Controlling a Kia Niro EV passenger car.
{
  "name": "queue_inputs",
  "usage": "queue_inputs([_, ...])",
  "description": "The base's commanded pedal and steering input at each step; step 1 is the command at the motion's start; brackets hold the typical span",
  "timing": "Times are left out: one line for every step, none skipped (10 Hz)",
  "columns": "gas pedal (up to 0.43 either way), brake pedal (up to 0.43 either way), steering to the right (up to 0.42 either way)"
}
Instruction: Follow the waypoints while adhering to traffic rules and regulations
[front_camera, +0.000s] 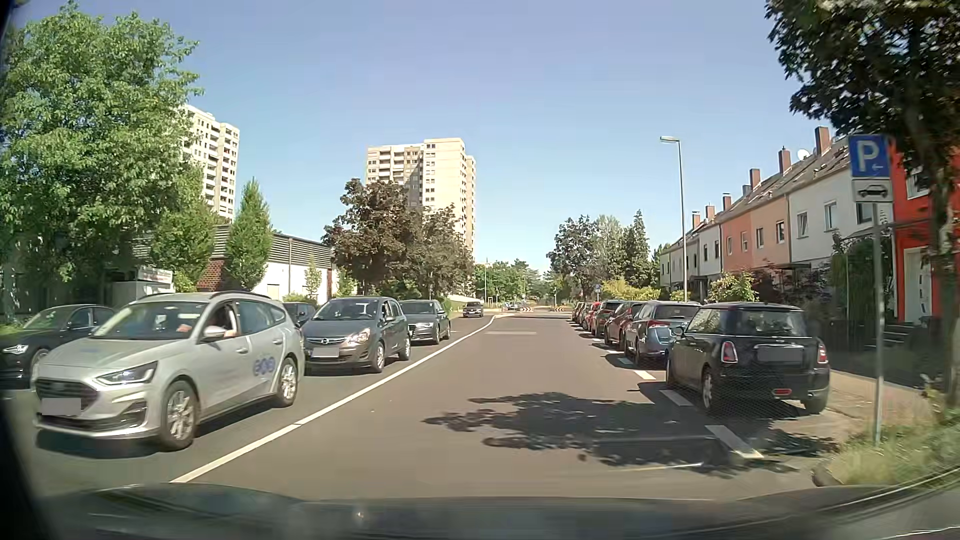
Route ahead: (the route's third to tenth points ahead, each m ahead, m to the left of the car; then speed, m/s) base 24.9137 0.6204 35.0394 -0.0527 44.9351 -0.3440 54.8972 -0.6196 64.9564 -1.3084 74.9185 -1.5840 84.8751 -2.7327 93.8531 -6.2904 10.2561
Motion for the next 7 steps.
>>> queue_inputs([0.110, 0.030, 0.020])
queue_inputs([0.079, 0.030, 0.019])
queue_inputs([0.067, 0.030, 0.018])
queue_inputs([0.059, 0.030, 0.017])
queue_inputs([0.039, 0.030, 0.016])
queue_inputs([0.000, 0.030, 0.015])
queue_inputs([0.000, 0.030, 0.015])
